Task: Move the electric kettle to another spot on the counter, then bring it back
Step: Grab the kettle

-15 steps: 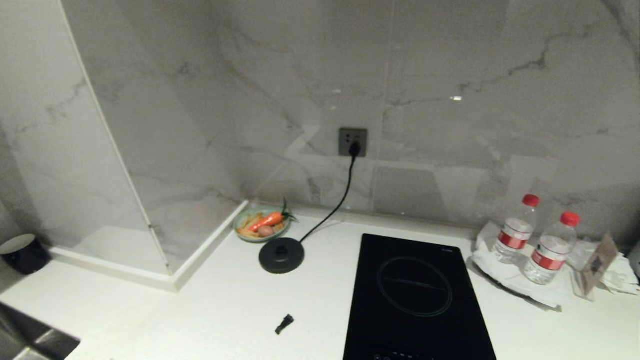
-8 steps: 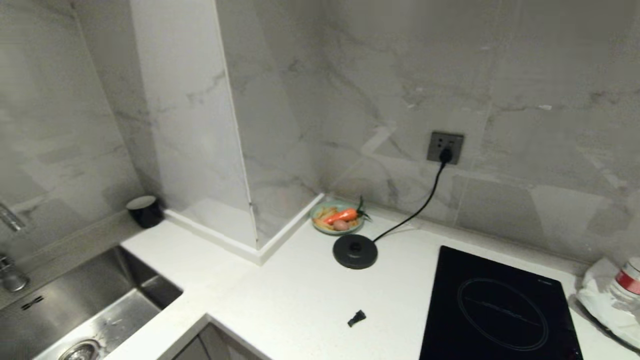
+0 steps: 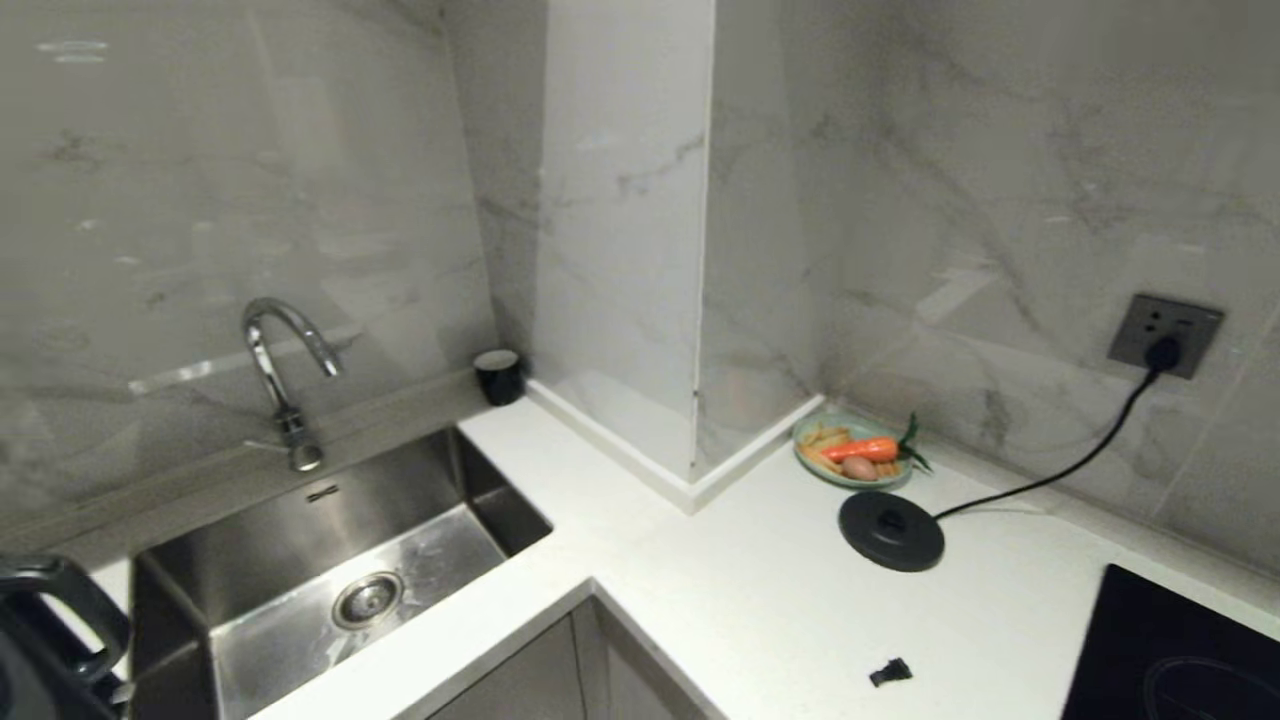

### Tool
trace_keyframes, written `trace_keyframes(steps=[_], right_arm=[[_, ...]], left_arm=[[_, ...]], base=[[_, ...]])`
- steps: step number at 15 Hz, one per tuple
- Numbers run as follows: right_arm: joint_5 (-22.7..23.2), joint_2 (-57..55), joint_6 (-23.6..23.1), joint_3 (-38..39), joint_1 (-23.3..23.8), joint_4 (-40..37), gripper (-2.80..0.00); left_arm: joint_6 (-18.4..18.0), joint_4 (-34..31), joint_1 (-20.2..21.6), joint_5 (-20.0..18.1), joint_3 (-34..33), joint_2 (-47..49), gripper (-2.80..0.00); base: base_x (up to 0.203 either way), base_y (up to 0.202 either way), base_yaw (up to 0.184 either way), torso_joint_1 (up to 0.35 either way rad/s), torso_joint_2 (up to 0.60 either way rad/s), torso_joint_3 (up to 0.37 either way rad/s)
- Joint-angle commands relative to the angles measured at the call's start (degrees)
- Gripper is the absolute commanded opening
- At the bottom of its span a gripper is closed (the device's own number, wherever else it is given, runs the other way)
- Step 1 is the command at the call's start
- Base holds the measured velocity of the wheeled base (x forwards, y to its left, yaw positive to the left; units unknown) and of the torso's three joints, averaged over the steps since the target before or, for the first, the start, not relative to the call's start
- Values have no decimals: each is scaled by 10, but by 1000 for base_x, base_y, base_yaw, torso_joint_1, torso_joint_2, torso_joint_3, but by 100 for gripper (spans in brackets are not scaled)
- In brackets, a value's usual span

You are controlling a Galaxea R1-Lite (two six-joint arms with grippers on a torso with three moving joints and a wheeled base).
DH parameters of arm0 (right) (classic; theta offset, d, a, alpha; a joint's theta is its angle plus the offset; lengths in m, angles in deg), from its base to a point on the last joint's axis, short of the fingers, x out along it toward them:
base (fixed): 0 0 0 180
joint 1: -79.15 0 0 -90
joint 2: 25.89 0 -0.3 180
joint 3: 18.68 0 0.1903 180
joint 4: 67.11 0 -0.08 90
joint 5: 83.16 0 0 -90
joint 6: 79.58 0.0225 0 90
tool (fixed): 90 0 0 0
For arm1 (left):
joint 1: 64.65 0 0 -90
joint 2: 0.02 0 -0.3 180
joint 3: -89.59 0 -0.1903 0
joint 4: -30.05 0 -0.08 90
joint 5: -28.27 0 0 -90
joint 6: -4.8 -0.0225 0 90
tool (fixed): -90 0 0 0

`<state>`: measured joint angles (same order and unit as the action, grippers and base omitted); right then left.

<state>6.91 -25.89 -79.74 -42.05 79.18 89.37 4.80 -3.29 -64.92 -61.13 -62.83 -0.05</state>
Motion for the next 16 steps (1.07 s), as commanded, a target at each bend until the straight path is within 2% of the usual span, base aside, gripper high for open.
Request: trace_keyframes(steps=[1,3,9,12,14,16], right_arm=[[0,0,0,0,0,0,-280],[0,0,0,0,0,0,-280],[0,0,0,0,0,0,-280],[0,0,0,0,0,0,-280],[0,0,0,0,0,0,-280],[0,0,0,0,0,0,-280]], left_arm=[[0,0,0,0,0,0,-280],[0,0,0,0,0,0,-280],[2,0,2,4,0,0,-280],[1,2,2,17,25,11,-280],[12,2,2,23,82,85,-280],[23,1,3,28,137,229,-280]], base=[[0,-5,149,-2,7,6],[0,-4,83,-1,3,8],[0,0,0,0,0,0],[0,0,0,0,0,0],[0,0,0,0,0,0],[0,0,0,0,0,0]])
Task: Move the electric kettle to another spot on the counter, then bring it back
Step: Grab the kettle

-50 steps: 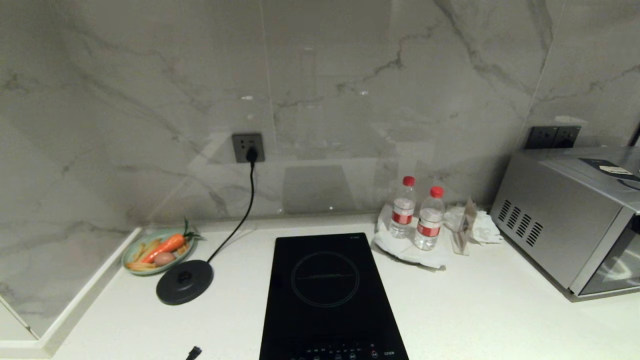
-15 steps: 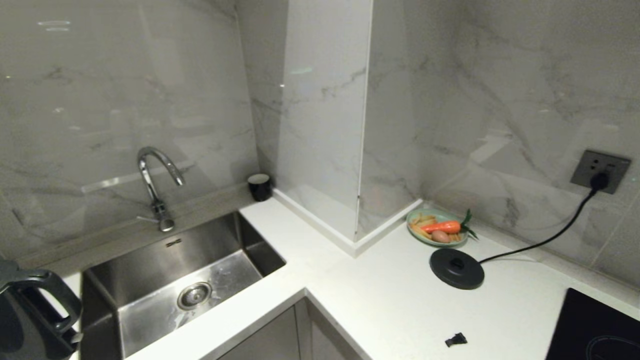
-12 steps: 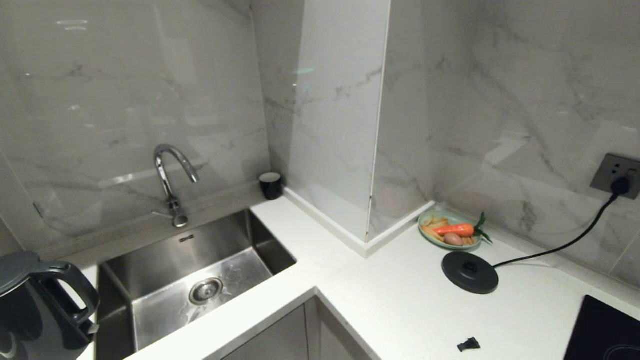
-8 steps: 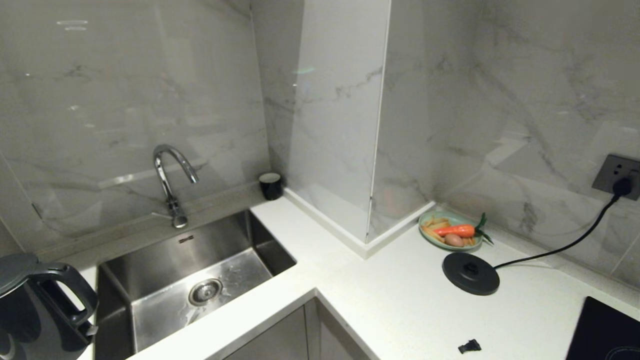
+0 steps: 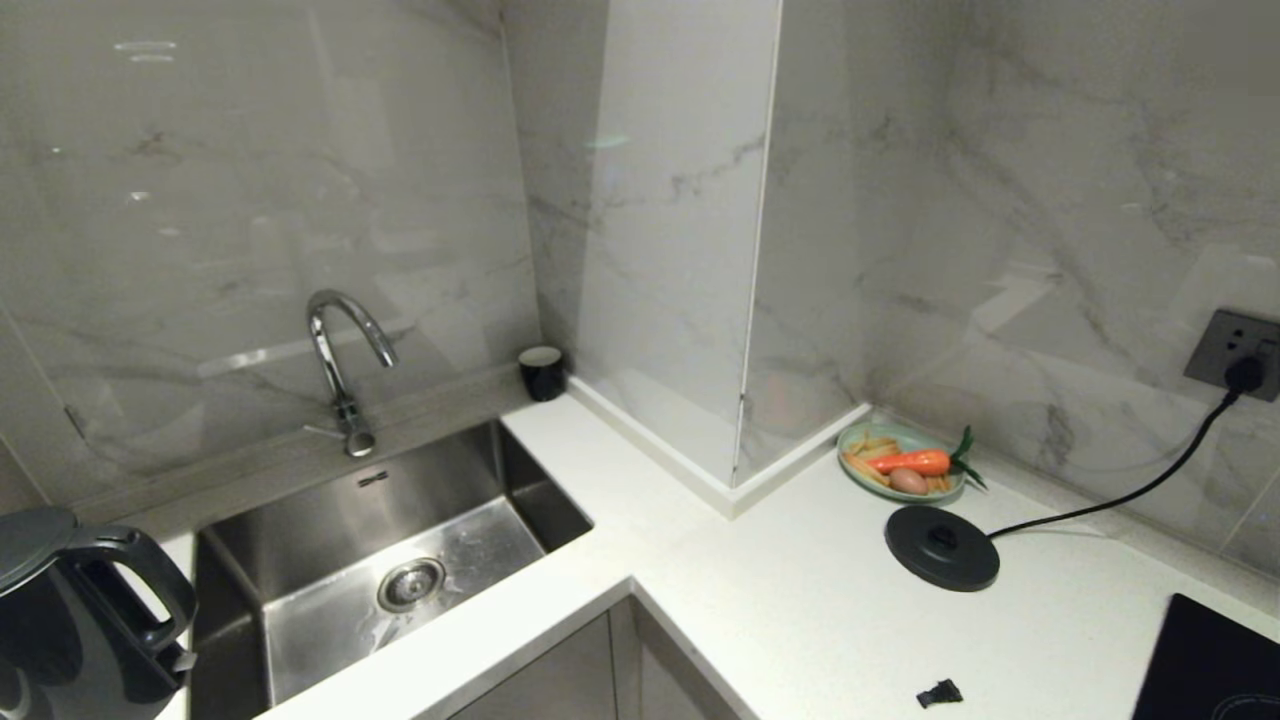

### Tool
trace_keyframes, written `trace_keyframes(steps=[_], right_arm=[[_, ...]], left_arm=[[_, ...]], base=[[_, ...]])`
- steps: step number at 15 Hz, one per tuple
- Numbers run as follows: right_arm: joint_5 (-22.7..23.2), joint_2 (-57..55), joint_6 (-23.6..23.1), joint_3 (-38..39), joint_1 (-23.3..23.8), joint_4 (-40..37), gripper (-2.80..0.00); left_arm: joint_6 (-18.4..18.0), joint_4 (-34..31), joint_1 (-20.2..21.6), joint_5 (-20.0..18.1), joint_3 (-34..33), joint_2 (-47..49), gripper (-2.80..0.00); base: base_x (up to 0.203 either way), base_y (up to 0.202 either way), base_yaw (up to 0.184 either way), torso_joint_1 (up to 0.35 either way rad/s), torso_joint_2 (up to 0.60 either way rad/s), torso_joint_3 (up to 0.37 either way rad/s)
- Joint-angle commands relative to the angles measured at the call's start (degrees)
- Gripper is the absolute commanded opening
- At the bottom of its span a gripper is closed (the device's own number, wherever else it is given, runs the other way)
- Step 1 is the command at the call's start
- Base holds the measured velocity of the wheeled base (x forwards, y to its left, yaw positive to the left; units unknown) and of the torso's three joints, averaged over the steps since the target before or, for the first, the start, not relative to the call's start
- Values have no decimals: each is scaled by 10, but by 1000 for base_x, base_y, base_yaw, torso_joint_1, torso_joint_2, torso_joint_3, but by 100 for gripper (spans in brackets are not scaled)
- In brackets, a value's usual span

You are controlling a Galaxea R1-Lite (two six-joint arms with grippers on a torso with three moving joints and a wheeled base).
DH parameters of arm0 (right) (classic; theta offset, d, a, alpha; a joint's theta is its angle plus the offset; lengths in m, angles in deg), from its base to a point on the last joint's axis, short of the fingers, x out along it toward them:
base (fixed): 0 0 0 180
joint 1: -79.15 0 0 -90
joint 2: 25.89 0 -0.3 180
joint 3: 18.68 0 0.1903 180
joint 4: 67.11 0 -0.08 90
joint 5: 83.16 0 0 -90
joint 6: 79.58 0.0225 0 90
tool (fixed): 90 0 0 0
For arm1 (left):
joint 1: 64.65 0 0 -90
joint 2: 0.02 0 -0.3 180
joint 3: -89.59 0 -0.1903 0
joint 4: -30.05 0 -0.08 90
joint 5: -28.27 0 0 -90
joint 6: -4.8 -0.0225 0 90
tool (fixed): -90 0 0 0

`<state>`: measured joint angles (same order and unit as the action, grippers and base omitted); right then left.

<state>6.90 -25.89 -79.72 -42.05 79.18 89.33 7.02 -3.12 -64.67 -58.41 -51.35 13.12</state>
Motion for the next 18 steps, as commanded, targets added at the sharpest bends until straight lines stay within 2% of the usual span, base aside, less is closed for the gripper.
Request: trace_keyframes(steps=[1,5,7,9,14,15,18], right_arm=[[0,0,0,0,1,0,-280],[0,0,1,0,0,0,-280],[0,0,0,0,0,0,-280],[0,0,0,0,0,0,-280],[0,0,1,0,0,0,-280],[0,0,0,0,0,0,-280],[0,0,1,0,1,0,-280]], left_arm=[[5,0,3,3,48,168,-280],[29,0,31,23,112,406,-280],[57,1,45,49,125,484,-280],[109,1,51,89,124,527,-280],[149,19,56,91,85,555,-280],[153,44,59,91,82,579,0],[156,137,73,92,75,652,0]], base=[[0,0,0,0,0,0],[0,0,0,0,0,0],[0,0,0,0,0,0],[0,0,0,0,0,0],[0,0,0,0,0,0],[0,0,0,0,0,0],[0,0,0,0,0,0]])
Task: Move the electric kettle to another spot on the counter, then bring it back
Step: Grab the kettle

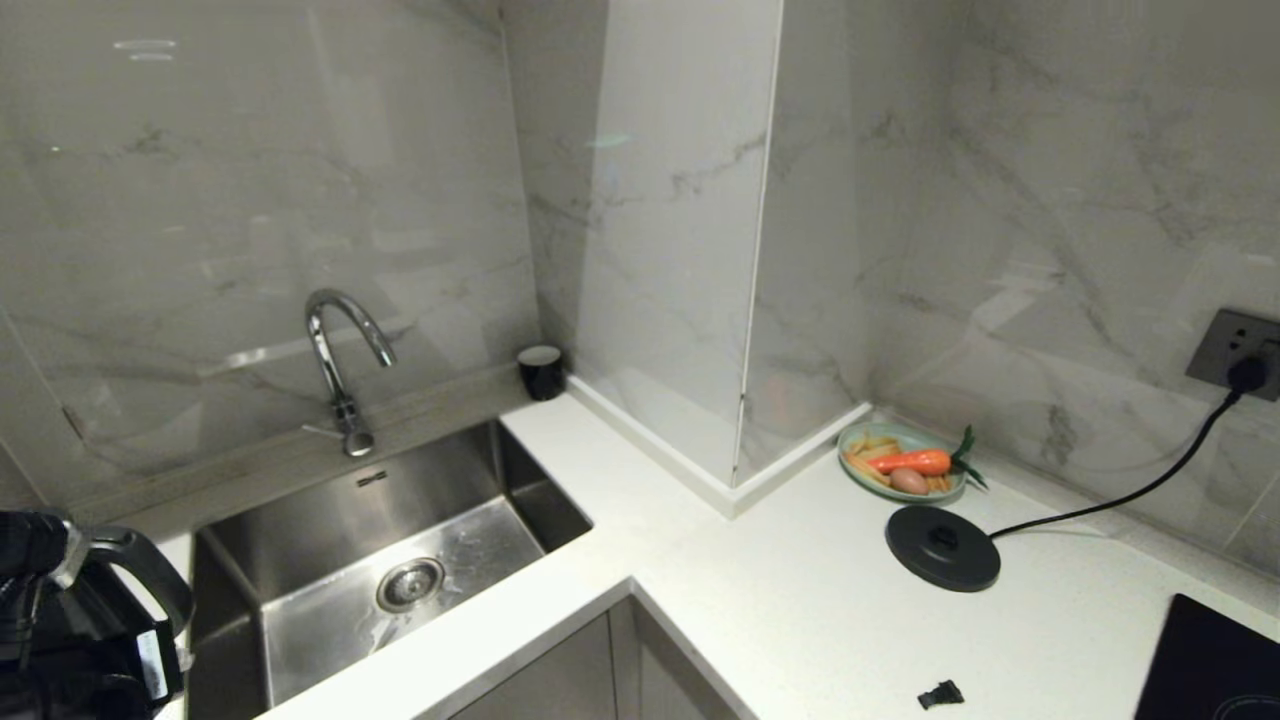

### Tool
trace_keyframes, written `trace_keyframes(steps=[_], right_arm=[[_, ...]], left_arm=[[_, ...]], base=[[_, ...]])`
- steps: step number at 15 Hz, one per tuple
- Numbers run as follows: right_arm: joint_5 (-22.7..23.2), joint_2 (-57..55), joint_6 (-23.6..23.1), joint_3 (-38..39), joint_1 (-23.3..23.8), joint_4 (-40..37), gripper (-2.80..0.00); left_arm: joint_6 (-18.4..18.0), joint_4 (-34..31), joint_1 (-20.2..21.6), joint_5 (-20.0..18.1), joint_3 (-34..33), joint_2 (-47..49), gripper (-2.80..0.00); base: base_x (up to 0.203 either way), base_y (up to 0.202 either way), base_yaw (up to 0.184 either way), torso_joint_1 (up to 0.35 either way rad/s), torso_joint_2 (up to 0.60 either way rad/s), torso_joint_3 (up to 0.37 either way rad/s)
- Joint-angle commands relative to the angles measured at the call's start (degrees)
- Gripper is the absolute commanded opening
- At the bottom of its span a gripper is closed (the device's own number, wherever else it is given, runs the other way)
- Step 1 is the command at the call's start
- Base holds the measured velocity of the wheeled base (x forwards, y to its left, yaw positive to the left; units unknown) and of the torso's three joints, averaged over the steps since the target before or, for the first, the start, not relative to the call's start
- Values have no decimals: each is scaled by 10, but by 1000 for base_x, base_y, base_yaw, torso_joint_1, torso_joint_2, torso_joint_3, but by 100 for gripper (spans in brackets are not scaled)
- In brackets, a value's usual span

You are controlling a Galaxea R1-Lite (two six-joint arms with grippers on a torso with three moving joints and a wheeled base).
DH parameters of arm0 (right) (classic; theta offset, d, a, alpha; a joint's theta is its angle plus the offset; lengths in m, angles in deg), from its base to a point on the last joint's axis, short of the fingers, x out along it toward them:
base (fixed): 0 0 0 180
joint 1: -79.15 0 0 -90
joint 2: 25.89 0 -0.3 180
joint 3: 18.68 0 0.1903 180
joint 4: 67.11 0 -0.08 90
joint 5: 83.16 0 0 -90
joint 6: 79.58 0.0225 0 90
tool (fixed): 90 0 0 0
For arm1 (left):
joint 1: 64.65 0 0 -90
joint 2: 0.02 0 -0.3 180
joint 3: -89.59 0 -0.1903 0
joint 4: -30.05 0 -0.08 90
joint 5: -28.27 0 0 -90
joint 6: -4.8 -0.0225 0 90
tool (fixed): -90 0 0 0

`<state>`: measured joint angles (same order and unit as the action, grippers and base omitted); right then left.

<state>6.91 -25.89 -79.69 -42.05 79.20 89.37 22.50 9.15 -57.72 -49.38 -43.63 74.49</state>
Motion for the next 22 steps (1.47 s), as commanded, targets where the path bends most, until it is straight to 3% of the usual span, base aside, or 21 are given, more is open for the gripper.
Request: trace_keyframes(steps=[1,6,9,18,22], right_arm=[[0,-1,0,0,0,0,-280],[0,0,0,0,0,0,-280],[0,0,-1,0,0,0,-280],[0,0,0,0,0,0,-280],[0,0,0,0,0,0,-280]], left_arm=[[1,42,8,1,-4,60,0],[-2,196,33,-10,-26,159,0],[-21,255,65,-11,-27,202,0],[-29,264,73,-18,19,254,0],[-54,328,97,-20,25,289,0]], base=[[0,0,0,0,0,0],[0,0,0,0,0,0],[0,0,0,0,0,0],[0,0,0,0,0,0],[0,0,0,0,0,0]])
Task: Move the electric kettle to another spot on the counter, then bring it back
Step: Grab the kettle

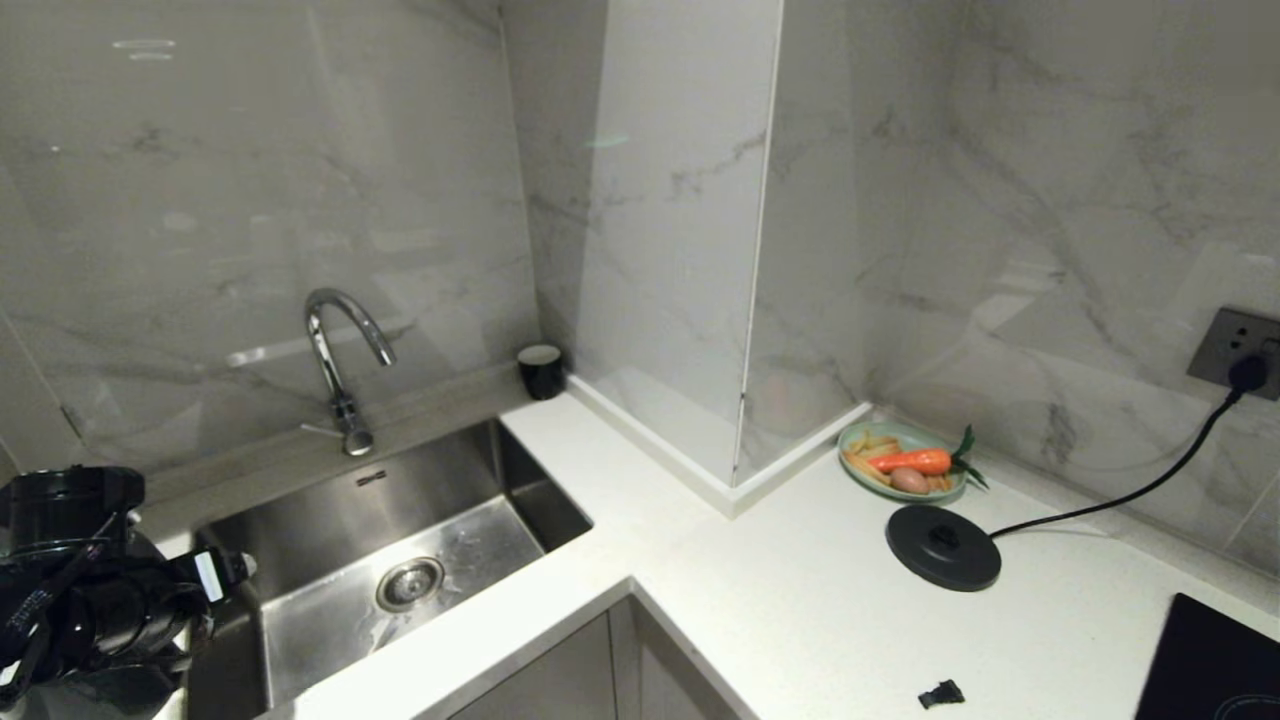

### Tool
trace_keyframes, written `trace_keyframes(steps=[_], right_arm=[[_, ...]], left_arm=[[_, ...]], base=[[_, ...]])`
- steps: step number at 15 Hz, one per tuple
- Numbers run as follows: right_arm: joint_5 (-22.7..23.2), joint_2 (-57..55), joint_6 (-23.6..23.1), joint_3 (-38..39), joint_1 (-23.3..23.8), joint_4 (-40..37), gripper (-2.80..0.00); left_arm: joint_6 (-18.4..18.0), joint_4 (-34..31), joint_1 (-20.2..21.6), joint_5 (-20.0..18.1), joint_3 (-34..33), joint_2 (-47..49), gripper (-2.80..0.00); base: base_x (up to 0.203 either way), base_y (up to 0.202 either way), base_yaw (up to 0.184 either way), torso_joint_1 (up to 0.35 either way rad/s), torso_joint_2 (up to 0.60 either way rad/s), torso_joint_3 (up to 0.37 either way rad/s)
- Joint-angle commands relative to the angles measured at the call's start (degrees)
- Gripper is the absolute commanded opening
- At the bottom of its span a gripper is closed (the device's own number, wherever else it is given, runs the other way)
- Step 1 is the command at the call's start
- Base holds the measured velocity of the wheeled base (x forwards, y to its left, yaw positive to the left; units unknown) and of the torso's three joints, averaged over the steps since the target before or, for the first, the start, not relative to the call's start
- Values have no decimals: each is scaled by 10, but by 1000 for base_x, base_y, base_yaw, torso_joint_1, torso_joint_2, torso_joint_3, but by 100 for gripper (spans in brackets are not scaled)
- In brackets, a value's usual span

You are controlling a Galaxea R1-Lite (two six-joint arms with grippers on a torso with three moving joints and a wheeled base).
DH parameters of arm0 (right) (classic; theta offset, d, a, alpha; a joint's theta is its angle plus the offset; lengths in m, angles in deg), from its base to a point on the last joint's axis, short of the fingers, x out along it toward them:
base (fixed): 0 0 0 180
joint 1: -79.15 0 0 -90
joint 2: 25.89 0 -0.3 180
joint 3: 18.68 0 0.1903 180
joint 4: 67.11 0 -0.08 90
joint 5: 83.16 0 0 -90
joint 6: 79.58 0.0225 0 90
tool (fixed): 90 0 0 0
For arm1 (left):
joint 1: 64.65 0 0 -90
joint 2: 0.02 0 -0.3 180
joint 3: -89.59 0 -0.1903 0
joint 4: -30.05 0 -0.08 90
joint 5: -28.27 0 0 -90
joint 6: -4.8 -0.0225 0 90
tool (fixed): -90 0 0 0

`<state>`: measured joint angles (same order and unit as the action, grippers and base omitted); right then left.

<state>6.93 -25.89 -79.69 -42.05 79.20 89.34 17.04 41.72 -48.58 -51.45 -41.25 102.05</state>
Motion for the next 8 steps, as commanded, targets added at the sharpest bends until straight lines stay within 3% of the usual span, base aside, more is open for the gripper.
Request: trace_keyframes(steps=[1,6,8], right_arm=[[0,-1,0,0,0,0,-280],[0,0,0,0,0,0,-280],[0,0,0,0,0,0,-280]], left_arm=[[0,3,9,1,4,17,0],[-1,10,11,-1,16,37,0],[0,60,12,-3,16,60,0]], base=[[0,0,0,0,0,0],[0,0,0,0,0,0],[0,0,0,0,0,0]])
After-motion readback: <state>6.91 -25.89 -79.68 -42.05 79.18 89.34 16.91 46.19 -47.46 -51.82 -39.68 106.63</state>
